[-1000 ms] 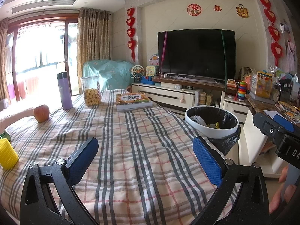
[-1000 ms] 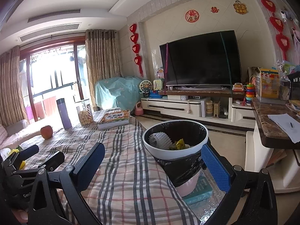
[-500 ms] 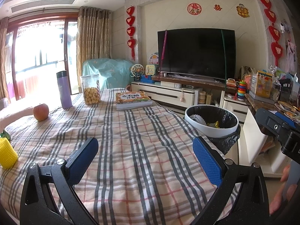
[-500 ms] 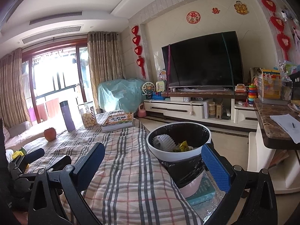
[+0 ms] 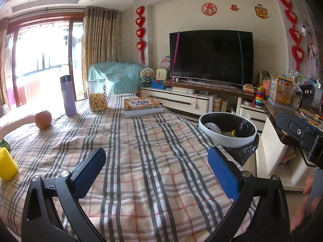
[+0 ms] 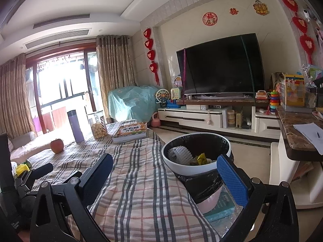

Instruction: Collect trash

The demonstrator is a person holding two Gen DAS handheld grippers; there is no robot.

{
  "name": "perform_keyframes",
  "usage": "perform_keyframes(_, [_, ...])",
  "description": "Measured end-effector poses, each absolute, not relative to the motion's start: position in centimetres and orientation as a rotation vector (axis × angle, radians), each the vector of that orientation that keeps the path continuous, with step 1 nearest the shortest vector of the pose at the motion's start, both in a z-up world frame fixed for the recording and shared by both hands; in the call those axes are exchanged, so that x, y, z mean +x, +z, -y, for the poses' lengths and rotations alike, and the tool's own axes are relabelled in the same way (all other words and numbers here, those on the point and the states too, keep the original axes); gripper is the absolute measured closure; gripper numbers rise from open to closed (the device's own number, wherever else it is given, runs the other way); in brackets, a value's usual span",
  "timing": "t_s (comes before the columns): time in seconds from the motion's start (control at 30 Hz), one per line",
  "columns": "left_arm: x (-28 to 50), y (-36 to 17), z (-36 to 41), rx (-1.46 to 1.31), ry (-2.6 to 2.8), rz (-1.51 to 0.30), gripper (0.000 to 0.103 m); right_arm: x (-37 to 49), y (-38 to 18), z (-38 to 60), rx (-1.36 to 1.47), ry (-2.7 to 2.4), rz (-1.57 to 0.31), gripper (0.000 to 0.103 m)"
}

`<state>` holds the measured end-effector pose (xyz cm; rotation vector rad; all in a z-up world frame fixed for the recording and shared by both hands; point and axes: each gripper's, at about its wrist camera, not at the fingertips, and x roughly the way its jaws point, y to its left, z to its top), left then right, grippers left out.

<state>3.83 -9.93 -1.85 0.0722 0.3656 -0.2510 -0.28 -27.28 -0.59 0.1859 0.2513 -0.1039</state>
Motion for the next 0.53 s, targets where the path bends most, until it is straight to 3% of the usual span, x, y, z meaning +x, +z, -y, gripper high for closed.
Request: perform_keyframes(0.53, [4.3, -1.2, 9.8, 0.078, -0.260, -0.344, 0.000, 1.0, -0.7, 27.8, 0.211, -0.095, -0.274, 0.000])
